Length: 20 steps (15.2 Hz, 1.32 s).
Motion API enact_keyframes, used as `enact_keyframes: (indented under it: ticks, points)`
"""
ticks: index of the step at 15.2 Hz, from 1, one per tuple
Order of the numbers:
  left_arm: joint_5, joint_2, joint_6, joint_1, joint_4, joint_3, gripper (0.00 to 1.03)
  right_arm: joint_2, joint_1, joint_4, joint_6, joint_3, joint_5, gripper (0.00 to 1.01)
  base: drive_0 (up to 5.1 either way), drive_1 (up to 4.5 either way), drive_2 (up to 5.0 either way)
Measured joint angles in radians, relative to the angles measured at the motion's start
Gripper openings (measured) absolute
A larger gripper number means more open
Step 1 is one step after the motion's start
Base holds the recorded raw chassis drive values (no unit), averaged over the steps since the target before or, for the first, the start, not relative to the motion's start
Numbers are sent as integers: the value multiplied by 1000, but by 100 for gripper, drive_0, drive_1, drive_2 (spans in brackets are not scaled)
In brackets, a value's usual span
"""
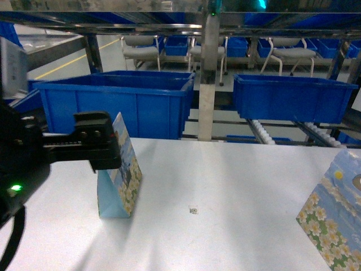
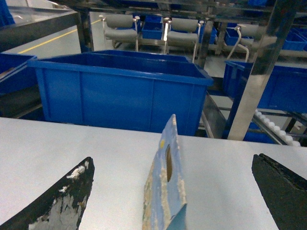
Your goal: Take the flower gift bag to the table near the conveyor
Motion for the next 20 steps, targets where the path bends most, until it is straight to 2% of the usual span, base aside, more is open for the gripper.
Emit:
enact_keyframes:
  ticks: [3,6,8,9,10,12,13,14,15,16,18,19,20]
  points:
    - [24,-190,21,18,-35,-105,98,0,0,0,0,0,0,98,0,0,0]
    - [47,-570,55,23,-305,-207,98,0,0,0,0,0,0,98,0,0,0]
    - [45,-646,66,28,-306,-205,98,0,0,0,0,0,0,98,0,0,0]
    - [60,-642,77,35,-360,-206,93,-5,1,43,-32,-18,-32,89,0,0,0]
    - [109,-700,96,68,-409,-237,79,-35,35,8,-68,-18,-18,74,0,0,0]
    - [164,-842,100,148,-468,-282,52,-91,94,-42,-93,-18,31,47,0,0,0]
    - [200,-850,101,176,-423,-325,38,-120,166,-84,-101,-17,128,32,0,0,0]
    - [226,-885,101,200,-483,-355,25,-231,240,-233,-103,-17,155,19,0,0,0]
    - [249,-956,101,225,-531,-364,10,-282,240,-226,-106,-16,171,5,0,0,0]
    - [268,-1026,102,244,-579,-364,2,-281,235,-250,-108,-16,177,2,0,0,0]
    - [306,-1134,103,280,-684,-364,2,-282,235,-244,-108,-17,177,2,0,0,0]
    - [387,-1188,105,352,-731,-365,2,-282,235,-244,-108,-17,177,2,0,0,0]
    - [387,-1235,104,384,-771,-365,2,-282,235,-245,-108,-17,178,2,0,0,0]
